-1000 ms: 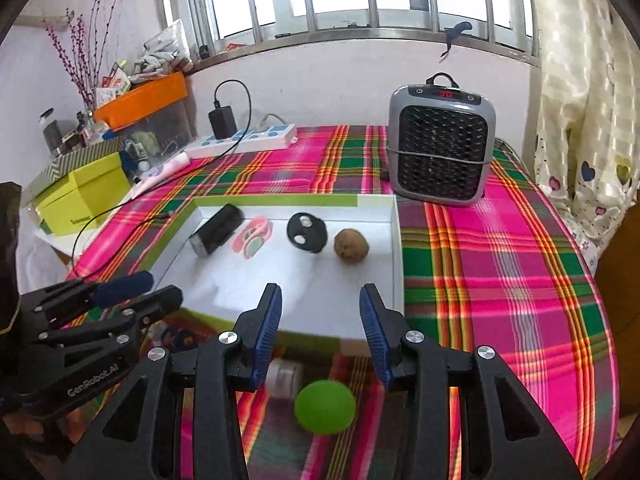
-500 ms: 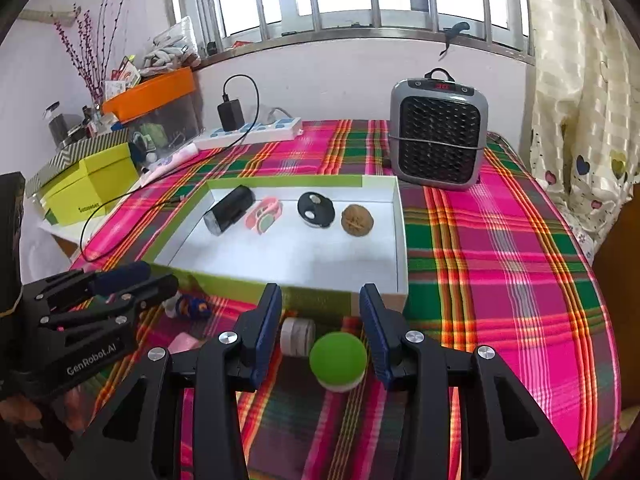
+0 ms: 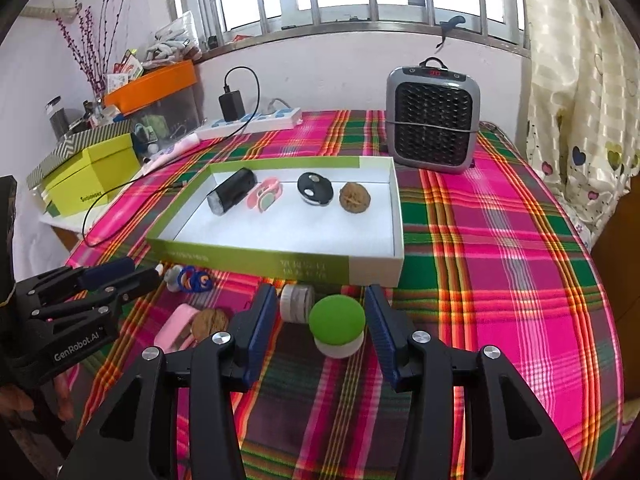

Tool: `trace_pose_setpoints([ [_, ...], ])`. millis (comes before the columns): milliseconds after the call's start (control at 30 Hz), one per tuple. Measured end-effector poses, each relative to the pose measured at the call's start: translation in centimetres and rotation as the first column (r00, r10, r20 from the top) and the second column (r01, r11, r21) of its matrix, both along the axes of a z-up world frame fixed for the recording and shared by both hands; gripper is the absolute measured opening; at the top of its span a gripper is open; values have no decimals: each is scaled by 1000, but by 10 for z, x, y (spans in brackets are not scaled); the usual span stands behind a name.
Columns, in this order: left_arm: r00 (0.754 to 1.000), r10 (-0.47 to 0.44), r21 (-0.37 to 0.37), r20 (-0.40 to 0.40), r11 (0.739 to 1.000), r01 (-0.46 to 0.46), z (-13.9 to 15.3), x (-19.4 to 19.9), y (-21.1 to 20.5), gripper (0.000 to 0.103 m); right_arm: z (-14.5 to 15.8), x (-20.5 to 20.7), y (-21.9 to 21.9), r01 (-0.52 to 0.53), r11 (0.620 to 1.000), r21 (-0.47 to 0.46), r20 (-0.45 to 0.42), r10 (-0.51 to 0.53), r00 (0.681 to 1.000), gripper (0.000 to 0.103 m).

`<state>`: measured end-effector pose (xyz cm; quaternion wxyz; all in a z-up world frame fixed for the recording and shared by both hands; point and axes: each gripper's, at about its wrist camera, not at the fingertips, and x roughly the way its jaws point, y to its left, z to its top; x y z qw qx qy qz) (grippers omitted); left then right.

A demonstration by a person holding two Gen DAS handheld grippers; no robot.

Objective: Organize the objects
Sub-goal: 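Withdraw both tools from the box back toward the remaining objects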

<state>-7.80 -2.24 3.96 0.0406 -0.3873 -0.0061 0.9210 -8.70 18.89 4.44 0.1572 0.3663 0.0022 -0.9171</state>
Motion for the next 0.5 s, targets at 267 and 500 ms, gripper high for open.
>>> trace_pose_setpoints([
  [267, 1000, -3, 1, 13, 1000, 3, -5, 7, -4, 38, -7, 7, 2, 7, 1000, 2, 13, -7, 1000, 47],
  [500, 999, -7, 7, 35, 1000, 7, -12, 14, -12, 38, -13, 14, 5, 5, 1000, 17, 19, -6, 1000, 47],
])
